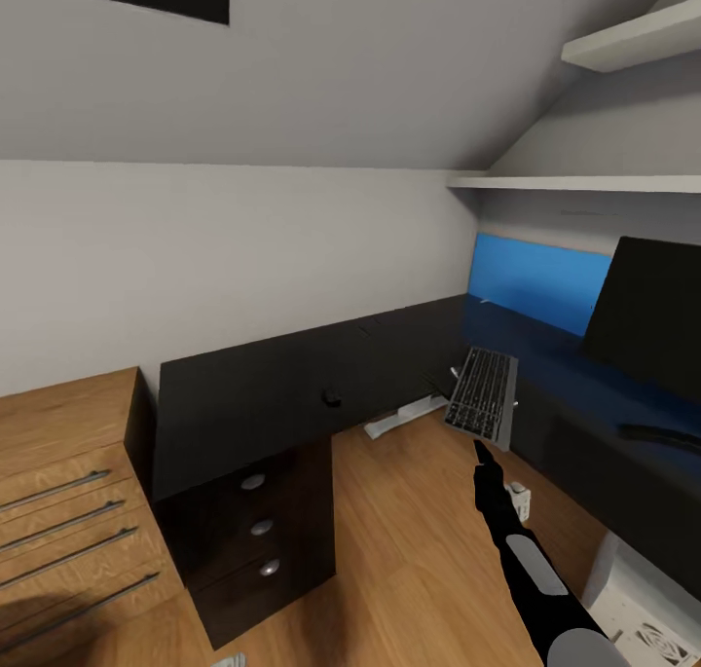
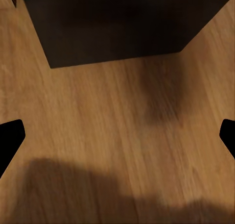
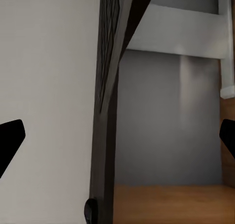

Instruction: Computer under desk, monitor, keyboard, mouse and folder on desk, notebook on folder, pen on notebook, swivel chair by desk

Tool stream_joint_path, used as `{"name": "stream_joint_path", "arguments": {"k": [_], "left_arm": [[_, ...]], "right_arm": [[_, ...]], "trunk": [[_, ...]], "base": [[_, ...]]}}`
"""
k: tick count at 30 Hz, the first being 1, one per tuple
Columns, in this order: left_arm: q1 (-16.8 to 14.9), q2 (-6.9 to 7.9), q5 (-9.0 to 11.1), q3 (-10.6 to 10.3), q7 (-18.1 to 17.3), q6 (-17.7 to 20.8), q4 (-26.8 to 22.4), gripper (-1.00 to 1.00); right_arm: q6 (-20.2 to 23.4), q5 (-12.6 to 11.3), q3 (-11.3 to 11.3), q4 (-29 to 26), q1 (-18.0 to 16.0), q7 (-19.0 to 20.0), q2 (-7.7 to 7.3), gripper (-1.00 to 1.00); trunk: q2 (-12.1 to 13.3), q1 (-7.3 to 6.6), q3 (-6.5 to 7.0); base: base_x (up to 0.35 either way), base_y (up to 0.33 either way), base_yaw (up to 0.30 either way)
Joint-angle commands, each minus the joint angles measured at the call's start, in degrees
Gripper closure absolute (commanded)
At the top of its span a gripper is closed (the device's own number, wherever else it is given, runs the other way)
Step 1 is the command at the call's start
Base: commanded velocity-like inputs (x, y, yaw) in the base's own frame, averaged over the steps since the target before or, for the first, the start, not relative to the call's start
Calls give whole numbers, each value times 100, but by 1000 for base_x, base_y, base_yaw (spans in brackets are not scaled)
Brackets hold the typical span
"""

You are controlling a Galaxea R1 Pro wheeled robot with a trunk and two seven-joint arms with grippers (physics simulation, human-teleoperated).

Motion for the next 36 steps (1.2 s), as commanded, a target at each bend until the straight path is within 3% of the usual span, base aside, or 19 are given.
{"name": "stream_joint_path", "arguments": {"k": [1,29,33,36], "left_arm": [[-4,-2,41,-12,-9,-19,6,-100],[-4,-8,34,-13,-13,-19,65,-100],[-4,-8,36,-13,-13,-19,70,-100],[-4,-12,34,-13,-13,-19,81,-100]], "right_arm": [[-7,-61,8,6,-4,26,-2,-100],[-6,-81,-11,11,-4,24,-2,-100],[-6,-139,-24,14,-4,25,-2,-100],[-6,-352,-31,15,-4,24,-2,-100]], "trunk": [[-2,0,-5],[-2,0,-5],[-2,0,-5],[-2,0,-5]], "base": [[74,0,0],[81,0,0],[2,0,0],[0,0,0]]}}
